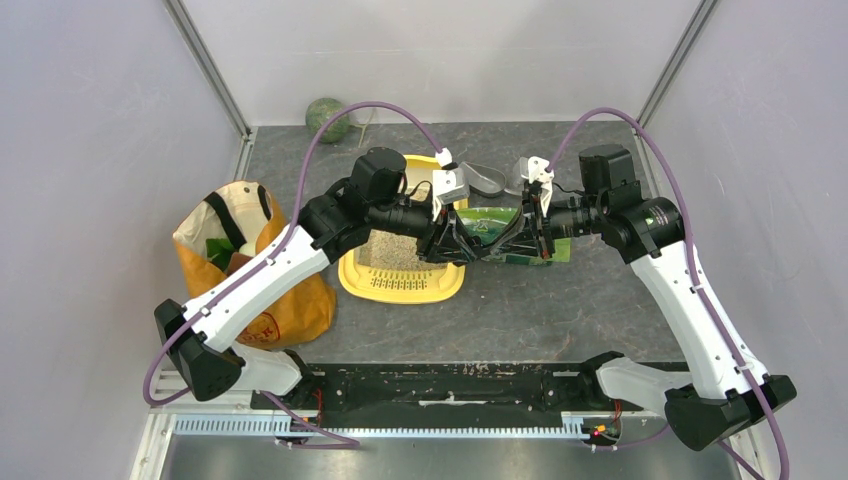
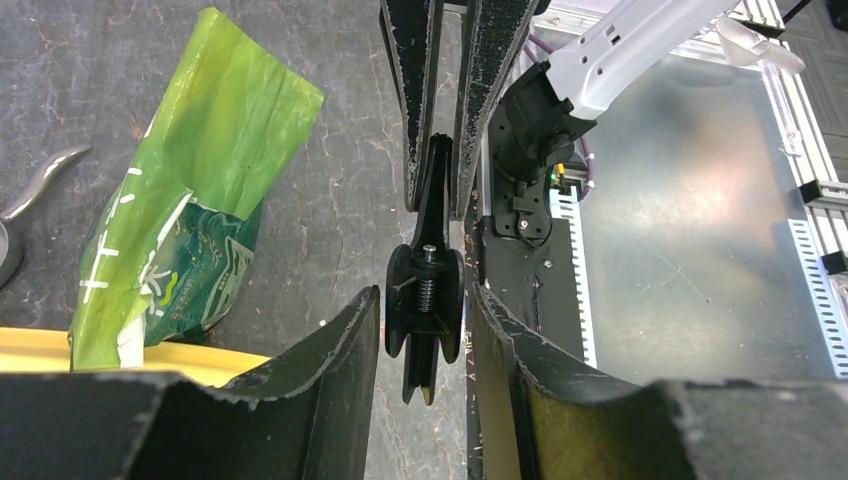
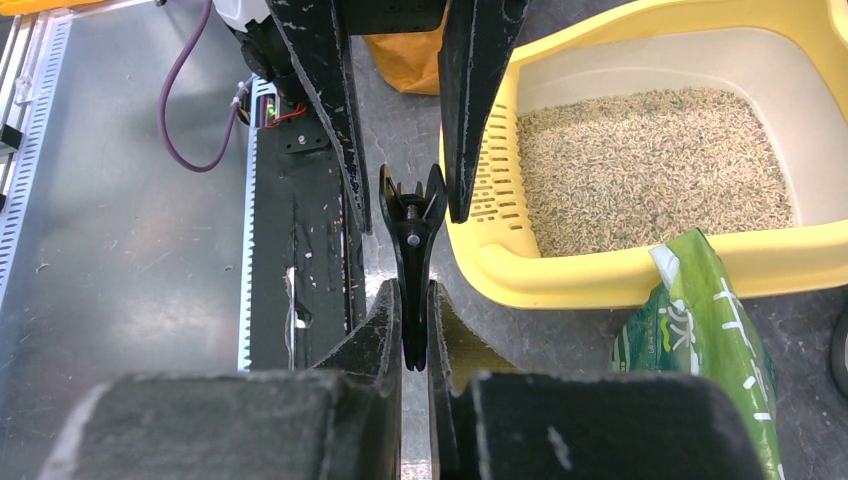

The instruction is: Fill the litter box with clean litter

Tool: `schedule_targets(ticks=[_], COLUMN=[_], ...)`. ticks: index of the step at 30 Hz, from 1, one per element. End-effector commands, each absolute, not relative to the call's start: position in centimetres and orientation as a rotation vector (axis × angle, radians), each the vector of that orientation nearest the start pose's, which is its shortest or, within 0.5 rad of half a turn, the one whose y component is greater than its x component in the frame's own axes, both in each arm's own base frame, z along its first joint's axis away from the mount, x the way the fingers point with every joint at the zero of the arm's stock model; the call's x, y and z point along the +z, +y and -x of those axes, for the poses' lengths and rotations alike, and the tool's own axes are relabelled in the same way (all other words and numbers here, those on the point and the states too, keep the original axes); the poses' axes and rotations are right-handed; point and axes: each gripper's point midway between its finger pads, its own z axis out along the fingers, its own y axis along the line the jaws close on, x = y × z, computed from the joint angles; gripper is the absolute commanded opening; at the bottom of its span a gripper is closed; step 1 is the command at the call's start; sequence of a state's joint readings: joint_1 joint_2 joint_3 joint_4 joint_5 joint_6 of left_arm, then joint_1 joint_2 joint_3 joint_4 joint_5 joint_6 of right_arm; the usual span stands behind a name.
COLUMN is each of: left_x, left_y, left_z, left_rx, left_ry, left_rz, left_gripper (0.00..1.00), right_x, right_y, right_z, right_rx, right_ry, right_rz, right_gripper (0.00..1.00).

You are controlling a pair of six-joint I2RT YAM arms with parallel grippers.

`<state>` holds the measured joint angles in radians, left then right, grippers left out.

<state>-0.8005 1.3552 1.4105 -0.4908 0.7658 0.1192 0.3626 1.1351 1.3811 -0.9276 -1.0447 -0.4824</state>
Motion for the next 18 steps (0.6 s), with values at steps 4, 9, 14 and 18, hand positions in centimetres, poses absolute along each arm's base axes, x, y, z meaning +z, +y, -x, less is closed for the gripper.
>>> schedule_targets(ticks=[4, 9, 14, 18], left_x=[34.2, 34.5, 34.4, 34.0], left_y=[-35.3, -35.4, -34.9, -34.4], left_z=[-17.1, -17.1, -17.9, -19.0], left_rx=[-1.233, -1.24, -1.262, -1.258], left_ry=[1.517, 1.512, 1.536, 1.559], left_rz=[-1.337, -1.333, -1.302, -1.319], left_gripper=[0.43, 0.33, 0.02, 0.02], right_x=[33.6, 33.4, 33.4, 33.8], right_y=[22.1, 22.0, 21.9, 21.5], right_z=[-17.9, -17.7, -18.2, -18.9], right_rx=[1.066, 1.066, 1.052, 1.016], right_ry=[1.537, 1.539, 1.582, 1.606], right_rz=[1.317, 1.323, 1.29, 1.258], right_gripper=[0.04, 0.04, 0.44, 0.71])
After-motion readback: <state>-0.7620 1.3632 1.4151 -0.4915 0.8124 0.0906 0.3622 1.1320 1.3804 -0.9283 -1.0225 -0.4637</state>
